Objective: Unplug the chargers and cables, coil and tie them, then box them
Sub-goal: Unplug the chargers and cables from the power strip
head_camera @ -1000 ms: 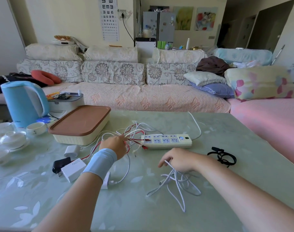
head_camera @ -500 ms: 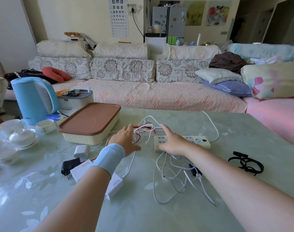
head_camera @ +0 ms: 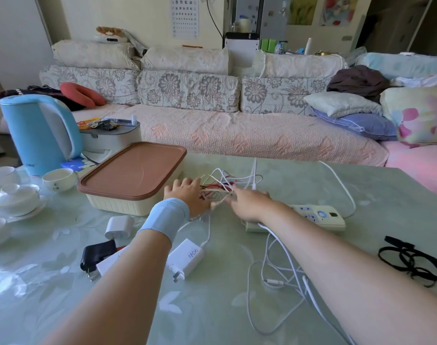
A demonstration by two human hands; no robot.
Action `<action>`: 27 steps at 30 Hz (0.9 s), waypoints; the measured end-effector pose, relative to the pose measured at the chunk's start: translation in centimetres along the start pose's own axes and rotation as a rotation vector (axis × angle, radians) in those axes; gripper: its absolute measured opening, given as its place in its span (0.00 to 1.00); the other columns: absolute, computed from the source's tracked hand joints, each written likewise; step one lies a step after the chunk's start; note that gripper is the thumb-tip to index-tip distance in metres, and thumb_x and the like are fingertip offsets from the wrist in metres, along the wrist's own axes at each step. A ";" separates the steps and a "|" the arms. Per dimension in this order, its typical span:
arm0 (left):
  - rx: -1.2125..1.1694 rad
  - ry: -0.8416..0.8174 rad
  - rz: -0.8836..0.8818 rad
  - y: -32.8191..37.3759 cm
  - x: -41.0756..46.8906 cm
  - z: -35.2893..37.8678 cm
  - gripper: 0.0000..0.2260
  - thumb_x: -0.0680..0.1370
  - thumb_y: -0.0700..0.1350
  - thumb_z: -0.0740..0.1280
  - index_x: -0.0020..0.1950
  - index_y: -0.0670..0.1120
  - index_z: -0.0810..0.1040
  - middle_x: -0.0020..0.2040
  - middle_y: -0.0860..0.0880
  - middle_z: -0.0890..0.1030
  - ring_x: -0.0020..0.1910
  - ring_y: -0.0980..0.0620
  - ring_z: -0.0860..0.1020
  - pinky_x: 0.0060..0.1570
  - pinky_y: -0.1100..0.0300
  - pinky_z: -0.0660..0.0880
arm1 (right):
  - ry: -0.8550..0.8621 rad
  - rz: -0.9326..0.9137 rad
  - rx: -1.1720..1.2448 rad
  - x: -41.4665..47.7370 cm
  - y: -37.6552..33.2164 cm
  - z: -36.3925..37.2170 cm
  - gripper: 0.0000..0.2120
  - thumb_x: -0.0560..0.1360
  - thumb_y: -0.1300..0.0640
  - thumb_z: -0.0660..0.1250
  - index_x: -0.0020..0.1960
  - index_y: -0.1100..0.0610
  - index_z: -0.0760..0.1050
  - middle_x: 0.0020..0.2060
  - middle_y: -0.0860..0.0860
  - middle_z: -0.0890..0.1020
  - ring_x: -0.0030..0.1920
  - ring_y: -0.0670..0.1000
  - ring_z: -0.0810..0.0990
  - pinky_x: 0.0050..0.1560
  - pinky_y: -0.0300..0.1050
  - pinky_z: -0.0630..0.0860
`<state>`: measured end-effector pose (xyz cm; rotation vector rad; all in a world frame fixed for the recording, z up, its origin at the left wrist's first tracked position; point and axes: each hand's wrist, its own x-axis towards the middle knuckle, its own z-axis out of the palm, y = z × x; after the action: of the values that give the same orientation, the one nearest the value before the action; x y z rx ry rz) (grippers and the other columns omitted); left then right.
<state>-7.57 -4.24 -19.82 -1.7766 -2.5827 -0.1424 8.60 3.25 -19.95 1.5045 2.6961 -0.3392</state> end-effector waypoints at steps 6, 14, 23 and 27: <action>-0.023 -0.069 0.063 0.4 -0.5 -2.2 0.38 0.74 0.62 0.63 0.79 0.52 0.49 0.76 0.48 0.59 0.75 0.44 0.56 0.71 0.48 0.52 | 0.092 -0.031 -0.136 -1.1 0.5 -1.0 0.24 0.78 0.56 0.55 0.72 0.42 0.65 0.67 0.57 0.75 0.66 0.61 0.73 0.63 0.53 0.67; -0.446 0.249 0.250 2.8 -7.7 -5.1 0.09 0.73 0.41 0.63 0.48 0.53 0.78 0.46 0.51 0.80 0.47 0.46 0.78 0.48 0.57 0.75 | 0.192 0.025 -0.034 -5.3 0.7 -5.7 0.20 0.76 0.57 0.57 0.67 0.50 0.71 0.66 0.54 0.76 0.65 0.59 0.75 0.60 0.50 0.72; 0.119 -0.396 0.228 -0.3 -10.9 -2.7 0.16 0.76 0.40 0.66 0.60 0.54 0.81 0.66 0.51 0.74 0.60 0.49 0.77 0.54 0.63 0.70 | -0.016 -0.164 0.115 -8.1 -2.5 -4.7 0.14 0.76 0.56 0.62 0.60 0.53 0.80 0.57 0.51 0.81 0.58 0.55 0.77 0.52 0.41 0.70; 0.210 -0.330 0.143 -0.4 -10.5 -4.1 0.15 0.78 0.47 0.60 0.62 0.53 0.79 0.61 0.53 0.79 0.58 0.48 0.78 0.58 0.56 0.75 | -0.095 -0.229 0.060 -8.9 -3.5 -3.1 0.18 0.78 0.57 0.62 0.67 0.53 0.77 0.66 0.50 0.78 0.65 0.52 0.76 0.64 0.41 0.70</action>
<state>-4.41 -14.45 -16.34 -2.0395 -2.5347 0.4413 10.60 -5.35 -15.06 1.1602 2.8089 -0.4907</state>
